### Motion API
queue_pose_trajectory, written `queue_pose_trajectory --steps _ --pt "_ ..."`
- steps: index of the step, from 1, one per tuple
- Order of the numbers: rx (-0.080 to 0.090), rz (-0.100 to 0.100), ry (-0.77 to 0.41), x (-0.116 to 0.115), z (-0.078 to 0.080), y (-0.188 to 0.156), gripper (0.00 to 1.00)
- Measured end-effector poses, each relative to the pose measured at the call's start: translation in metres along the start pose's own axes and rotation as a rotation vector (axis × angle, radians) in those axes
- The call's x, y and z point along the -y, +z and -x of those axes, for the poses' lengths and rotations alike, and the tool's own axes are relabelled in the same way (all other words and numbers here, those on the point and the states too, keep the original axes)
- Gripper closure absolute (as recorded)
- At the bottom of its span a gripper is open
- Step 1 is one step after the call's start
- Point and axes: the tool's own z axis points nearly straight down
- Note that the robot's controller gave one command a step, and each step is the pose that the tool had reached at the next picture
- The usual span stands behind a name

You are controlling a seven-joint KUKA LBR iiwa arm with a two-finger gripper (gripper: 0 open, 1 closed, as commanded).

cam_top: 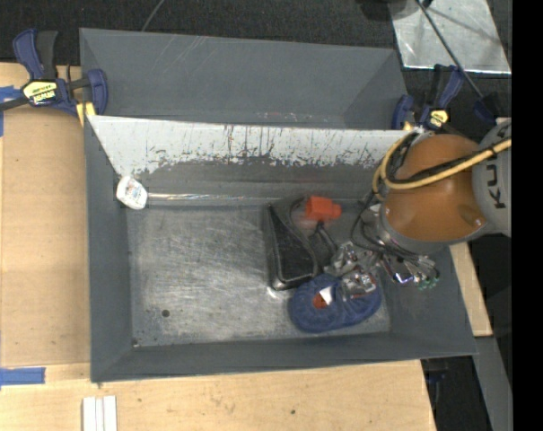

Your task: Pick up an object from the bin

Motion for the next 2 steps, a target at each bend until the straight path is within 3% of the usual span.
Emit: queue_pose_trajectory --steps 1,2 --pt "0.001 -0.002 -0.037 0.0 0.001 0.0 1.0" --pt "-0.018 0.016 -0.33 0.009 0.019 0.002 1.0"
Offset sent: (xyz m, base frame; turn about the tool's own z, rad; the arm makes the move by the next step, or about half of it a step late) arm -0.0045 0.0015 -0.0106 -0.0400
